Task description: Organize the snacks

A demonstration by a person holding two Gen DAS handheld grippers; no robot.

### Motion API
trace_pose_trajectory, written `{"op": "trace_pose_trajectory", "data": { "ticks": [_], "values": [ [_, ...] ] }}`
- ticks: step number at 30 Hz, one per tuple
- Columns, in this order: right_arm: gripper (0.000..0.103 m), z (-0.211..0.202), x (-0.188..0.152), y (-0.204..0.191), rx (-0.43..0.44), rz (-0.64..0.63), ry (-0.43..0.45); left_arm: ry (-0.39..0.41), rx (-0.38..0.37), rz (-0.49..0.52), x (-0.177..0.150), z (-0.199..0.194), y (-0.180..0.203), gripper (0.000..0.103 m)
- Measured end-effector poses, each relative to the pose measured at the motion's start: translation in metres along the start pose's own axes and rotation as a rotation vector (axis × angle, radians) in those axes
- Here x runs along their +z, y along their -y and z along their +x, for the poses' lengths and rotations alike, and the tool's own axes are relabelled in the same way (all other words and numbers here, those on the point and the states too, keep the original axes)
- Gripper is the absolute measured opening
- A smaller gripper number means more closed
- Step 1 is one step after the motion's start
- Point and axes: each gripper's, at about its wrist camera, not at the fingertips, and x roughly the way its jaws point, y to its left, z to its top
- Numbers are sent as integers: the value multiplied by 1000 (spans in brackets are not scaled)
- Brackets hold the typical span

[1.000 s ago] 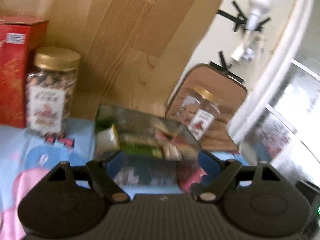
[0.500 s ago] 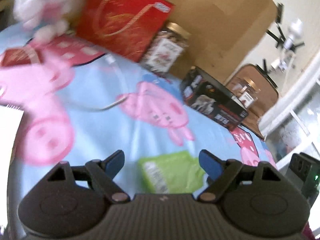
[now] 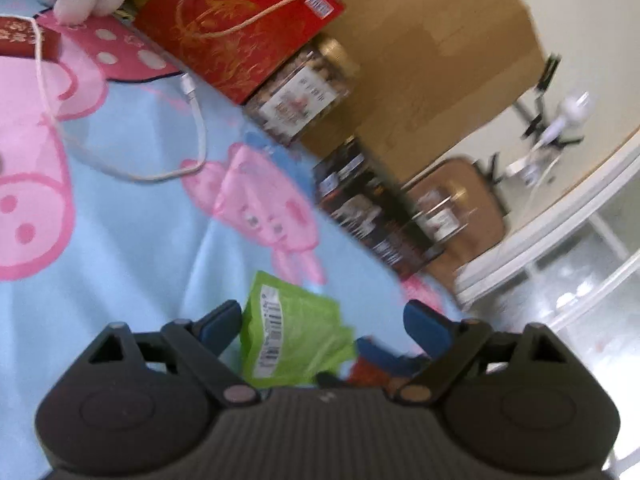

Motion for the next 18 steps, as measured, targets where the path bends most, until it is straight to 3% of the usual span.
{"op": "trace_pose_trajectory", "data": {
  "ticks": [3,7,12,14,18],
  "values": [
    [68,0,0,2,10,15,6,29,-83,-2,5,-3,4,90],
    [73,2,1,-1,15,5,3,16,-6,30,4,12,9,90],
    [84,8,5,-7,-15,-60,-9,-52,-31,-11,3,31,5,90],
    [83,10,7,-9,-17,-91,-11,-60,-48,-16,4,33,6,89],
    [51,12,11,-8,-6,-101,1,-44,-72,15,7,29,12,89]
  ]
}}
